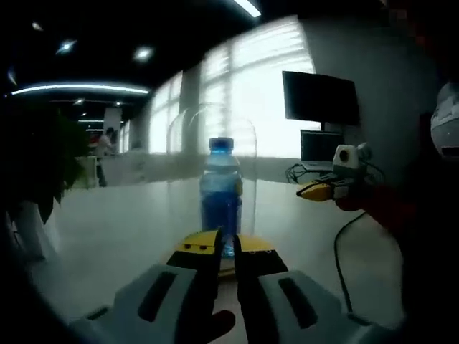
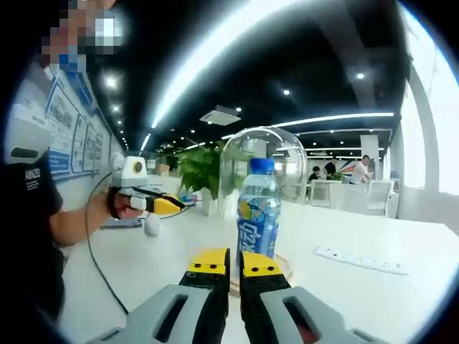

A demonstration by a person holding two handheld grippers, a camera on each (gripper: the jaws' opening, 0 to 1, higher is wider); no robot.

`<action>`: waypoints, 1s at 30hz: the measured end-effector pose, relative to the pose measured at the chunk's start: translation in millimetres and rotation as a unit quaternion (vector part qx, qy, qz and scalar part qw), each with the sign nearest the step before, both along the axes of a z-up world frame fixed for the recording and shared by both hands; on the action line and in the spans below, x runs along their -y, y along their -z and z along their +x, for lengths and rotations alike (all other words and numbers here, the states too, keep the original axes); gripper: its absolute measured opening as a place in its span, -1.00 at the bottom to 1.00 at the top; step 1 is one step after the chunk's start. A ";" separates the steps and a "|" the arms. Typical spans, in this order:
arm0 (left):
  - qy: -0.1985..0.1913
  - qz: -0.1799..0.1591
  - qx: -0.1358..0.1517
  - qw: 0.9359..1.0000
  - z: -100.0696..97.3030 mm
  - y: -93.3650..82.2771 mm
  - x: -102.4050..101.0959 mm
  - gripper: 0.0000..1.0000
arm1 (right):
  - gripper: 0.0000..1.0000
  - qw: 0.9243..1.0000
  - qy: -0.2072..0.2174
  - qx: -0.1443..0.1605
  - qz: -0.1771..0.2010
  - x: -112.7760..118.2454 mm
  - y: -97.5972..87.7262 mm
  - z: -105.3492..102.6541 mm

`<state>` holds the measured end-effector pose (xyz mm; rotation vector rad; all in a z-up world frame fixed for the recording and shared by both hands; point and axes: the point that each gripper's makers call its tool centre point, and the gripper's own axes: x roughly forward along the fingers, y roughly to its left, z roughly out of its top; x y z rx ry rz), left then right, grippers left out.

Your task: Open the cover put in the Mizone put the cover back on

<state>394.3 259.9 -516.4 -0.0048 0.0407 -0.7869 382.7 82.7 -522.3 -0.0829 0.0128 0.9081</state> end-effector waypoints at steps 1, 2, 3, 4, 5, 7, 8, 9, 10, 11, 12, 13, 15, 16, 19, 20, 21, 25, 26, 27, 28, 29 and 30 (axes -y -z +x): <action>0.000 0.000 -0.004 1.000 -0.9 1.8 -0.1 -0.95 | -1.00 1.000 0.000 -0.001 0.001 0.5 2.7 -0.1; 0.001 0.000 -0.007 1.000 -2.2 3.3 -0.2 -0.95 | -1.00 1.000 0.000 -0.005 0.004 1.2 5.2 0.0; 0.000 -0.004 -0.011 1.000 -2.8 3.9 -0.5 -0.95 | -1.00 1.000 0.000 -0.009 0.009 1.8 7.5 0.4; 0.001 -0.013 -0.021 1.000 -4.0 5.1 -0.7 -0.95 | -1.00 1.000 -0.002 -0.011 0.015 2.3 9.6 0.4; 0.001 -0.021 -0.029 0.999 -4.2 5.9 -1.5 -0.95 | -1.00 1.000 -0.003 -0.015 0.022 2.8 12.1 1.1; -0.004 -0.025 -0.030 0.999 -3.6 7.1 -3.6 -0.95 | -1.00 0.999 0.003 -0.024 0.026 4.5 17.9 3.0; -0.008 -0.018 -0.034 0.999 -3.3 9.6 -5.4 -0.95 | -1.00 0.999 0.004 -0.026 0.026 4.7 20.5 2.9; -0.012 -0.009 -0.032 0.999 -2.8 11.8 -7.3 -0.95 | -1.00 0.999 0.005 -0.027 0.022 4.6 22.7 2.3; -0.014 -0.001 -0.025 1.000 -3.5 12.7 -8.5 -0.96 | -1.00 1.000 0.005 -0.024 0.016 4.4 23.8 1.0; -0.011 0.013 -0.019 1.000 -5.0 14.3 -9.2 -0.96 | -1.00 1.000 0.003 -0.023 0.014 4.3 24.0 0.2; -0.010 0.018 -0.013 1.000 -6.3 14.2 -9.2 -0.96 | -1.00 1.000 0.002 -0.022 0.014 4.0 24.0 -0.6; -0.009 0.018 -0.011 1.000 -7.7 14.2 -9.2 -0.96 | -1.00 1.000 0.001 -0.021 0.013 3.6 24.0 -1.1; -0.009 0.018 -0.011 1.000 -7.5 15.1 -10.0 -0.96 | -1.00 1.000 0.001 -0.019 0.011 4.2 25.0 -1.1; -0.009 0.022 -0.010 1.000 -7.6 16.9 -9.9 -0.96 | -1.00 1.000 0.003 -0.020 0.011 4.8 25.8 -0.6; 0.001 0.030 -0.010 1.000 -8.8 21.7 -7.0 -0.96 | -1.00 1.000 0.012 -0.022 0.006 6.6 29.2 2.6; 0.004 0.029 -0.011 1.000 -9.1 22.4 -5.8 -0.96 | -1.00 1.000 0.014 -0.021 0.004 7.1 30.2 3.3; 0.005 0.026 -0.013 1.000 -8.9 22.9 -4.8 -0.96 | -1.00 1.000 0.016 -0.020 0.002 7.2 31.5 4.1; 0.007 0.021 -0.018 1.000 -6.3 27.6 0.1 -0.96 | -1.00 0.999 0.023 -0.022 0.001 8.8 32.6 6.4; 0.007 0.022 -0.021 1.000 -5.9 29.0 0.3 -0.96 | -1.00 0.999 0.025 -0.021 0.003 9.3 31.7 6.7; 0.007 0.023 -0.023 0.999 -5.9 29.7 0.4 -0.96 | -1.00 0.999 0.027 -0.020 0.004 10.0 31.1 7.3; 0.005 0.023 -0.024 0.999 -5.5 30.1 0.0 -0.96 | -1.00 0.999 0.028 -0.020 0.004 11.0 30.9 7.5; 0.003 0.021 -0.026 0.999 -5.1 29.7 -0.4 -0.96 | -1.00 0.999 0.029 -0.020 0.003 11.6 31.1 7.7; 0.003 0.017 -0.026 1.000 -5.0 28.8 -0.5 -0.96 | -1.00 0.999 0.032 -0.019 0.001 12.8 31.5 8.4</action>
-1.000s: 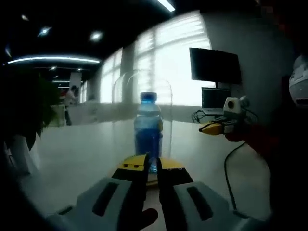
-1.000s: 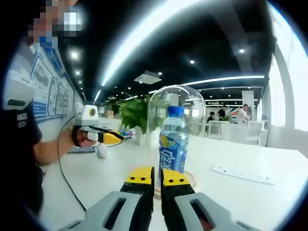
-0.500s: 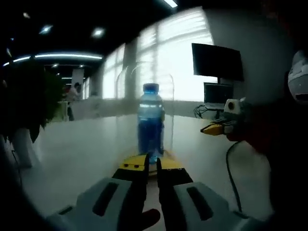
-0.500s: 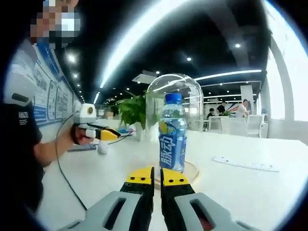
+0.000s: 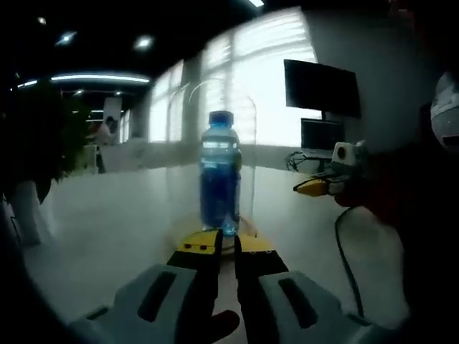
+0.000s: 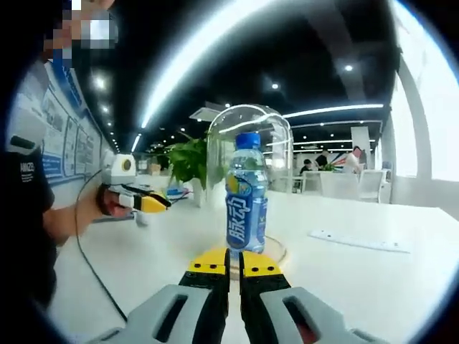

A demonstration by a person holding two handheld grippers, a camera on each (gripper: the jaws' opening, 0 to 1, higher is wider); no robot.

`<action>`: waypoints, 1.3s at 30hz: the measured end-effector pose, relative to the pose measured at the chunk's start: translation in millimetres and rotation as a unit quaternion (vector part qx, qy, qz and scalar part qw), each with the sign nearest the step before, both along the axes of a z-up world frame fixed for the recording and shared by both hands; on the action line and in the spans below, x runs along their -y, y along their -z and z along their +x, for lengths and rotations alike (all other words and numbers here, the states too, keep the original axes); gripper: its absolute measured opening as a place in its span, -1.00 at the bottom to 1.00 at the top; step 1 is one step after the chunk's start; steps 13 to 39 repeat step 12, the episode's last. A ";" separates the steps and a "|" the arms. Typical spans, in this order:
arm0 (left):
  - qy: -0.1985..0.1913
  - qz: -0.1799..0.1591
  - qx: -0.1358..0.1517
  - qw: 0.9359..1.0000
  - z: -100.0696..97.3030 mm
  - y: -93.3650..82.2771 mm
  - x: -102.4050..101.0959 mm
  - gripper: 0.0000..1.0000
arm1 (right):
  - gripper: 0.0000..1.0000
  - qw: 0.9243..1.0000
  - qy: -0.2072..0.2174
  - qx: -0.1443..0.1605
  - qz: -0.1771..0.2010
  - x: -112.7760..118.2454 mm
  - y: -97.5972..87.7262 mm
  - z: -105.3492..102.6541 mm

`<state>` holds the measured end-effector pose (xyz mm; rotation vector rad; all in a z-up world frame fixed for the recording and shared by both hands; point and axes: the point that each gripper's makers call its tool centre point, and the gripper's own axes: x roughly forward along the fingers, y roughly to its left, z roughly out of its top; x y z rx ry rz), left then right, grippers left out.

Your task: Open the cover put in the Mizone put the cover back on

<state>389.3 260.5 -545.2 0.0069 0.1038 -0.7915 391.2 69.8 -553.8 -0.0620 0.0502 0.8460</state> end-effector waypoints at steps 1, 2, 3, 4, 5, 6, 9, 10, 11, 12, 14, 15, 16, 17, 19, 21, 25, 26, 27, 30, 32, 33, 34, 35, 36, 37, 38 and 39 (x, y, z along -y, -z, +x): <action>0.000 -0.003 0.000 1.000 0.1 -1.0 -0.2 -0.96 | -1.00 1.000 0.002 -0.001 0.000 0.7 0.2 0.7; -0.001 -0.006 -0.001 1.000 0.4 -1.5 -0.5 -0.96 | -1.00 1.000 0.002 -0.002 0.001 1.2 0.4 0.9; -0.002 -0.006 -0.002 1.000 0.6 -1.5 -0.9 -0.96 | -1.00 1.000 0.003 -0.002 0.001 1.4 0.3 1.0; -0.003 -0.006 -0.001 1.000 0.8 -1.6 -1.2 -0.96 | -1.00 1.000 0.004 -0.002 0.001 1.6 0.1 1.2; -0.004 -0.006 0.000 1.000 0.9 -1.8 -1.4 -0.96 | -1.00 1.000 0.004 -0.001 0.002 1.7 0.0 1.3; -0.004 -0.006 -0.001 1.000 1.1 -1.8 -1.6 -0.96 | -1.00 1.000 0.003 -0.001 0.001 1.4 0.1 0.9; -0.004 -0.007 0.000 1.000 0.9 -2.3 -1.5 -0.96 | -1.00 1.000 0.003 0.000 0.000 1.0 0.0 0.8; -0.003 -0.007 0.001 1.000 0.8 -2.6 -1.2 -0.96 | -1.00 1.000 0.002 -0.001 -0.001 0.7 0.2 0.4; -0.003 -0.007 0.002 1.000 0.4 -2.9 -0.9 -0.96 | -1.00 1.000 0.004 0.000 0.000 0.8 -0.3 0.6; -0.002 -0.007 0.002 1.000 0.1 -2.9 -0.5 -0.96 | -1.00 1.000 0.004 0.000 0.001 0.9 -0.6 0.6; -0.002 -0.007 0.002 1.000 0.1 -2.9 -0.5 -0.96 | -1.00 1.000 0.004 0.000 0.001 0.9 -0.6 0.6; -0.002 -0.007 0.002 1.000 0.1 -2.9 -0.5 -0.96 | -1.00 1.000 0.004 0.000 0.001 0.9 -0.6 0.6; -0.002 -0.007 0.002 1.000 0.1 -2.9 -0.5 -0.96 | -1.00 1.000 0.004 0.000 0.001 0.9 -0.6 0.6; -0.002 -0.007 0.002 1.000 0.1 -2.9 -0.5 -0.96 | -1.00 1.000 0.004 0.000 0.001 0.9 -0.6 0.6; -0.002 -0.007 0.002 1.000 0.1 -2.9 -0.5 -0.96 | -1.00 1.000 0.004 0.000 0.001 0.9 -0.6 0.6; -0.002 -0.007 0.002 1.000 0.1 -2.9 -0.5 -0.96 | -1.00 1.000 0.004 0.000 0.001 0.9 -0.6 0.6; -0.002 -0.007 0.002 1.000 0.1 -2.9 -0.5 -0.96 | -1.00 1.000 0.004 0.000 0.001 0.9 -0.6 0.6; -0.002 -0.007 0.002 1.000 0.1 -2.9 -0.5 -0.96 | -1.00 1.000 0.004 0.000 0.001 0.9 -0.6 0.6; -0.002 -0.007 0.002 1.000 0.1 -2.9 -0.5 -0.96 | -1.00 1.000 0.004 0.000 0.001 0.9 -0.6 0.6; -0.002 -0.007 0.002 1.000 0.1 -2.9 -0.5 -0.96 | -1.00 1.000 0.004 0.000 0.001 0.9 -0.6 0.6; -0.002 -0.007 0.002 1.000 0.1 -2.9 -0.5 -0.96 | -1.00 1.000 0.004 0.000 0.001 0.9 -0.6 0.6; -0.002 -0.007 0.002 1.000 0.1 -2.9 -0.5 -0.96 | -1.00 1.000 0.004 0.000 0.001 0.9 -0.6 0.6; -0.002 -0.007 0.002 1.000 0.1 -2.9 -0.5 -0.96 | -1.00 1.000 0.004 0.000 0.001 0.9 -0.6 0.6; -0.002 -0.007 0.002 1.000 0.1 -2.9 -0.5 -0.96 | -1.00 1.000 0.004 0.000 0.001 0.9 -0.6 0.6; -0.002 -0.007 0.002 1.000 0.1 -2.9 -0.5 -0.96 | -1.00 1.000 0.004 0.000 0.001 0.9 -0.6 0.6; -0.002 -0.007 0.002 1.000 0.1 -2.9 -0.5 -0.96 | -1.00 1.000 0.004 0.000 0.001 0.9 -0.6 0.6; -0.002 -0.007 0.002 1.000 0.1 -2.9 -0.5 -0.96 | -1.00 1.000 0.004 0.000 0.001 0.9 -0.6 0.6; -0.002 -0.007 0.002 1.000 0.1 -2.9 -0.5 -0.96 | -1.00 1.000 0.004 0.000 0.001 0.9 -0.6 0.6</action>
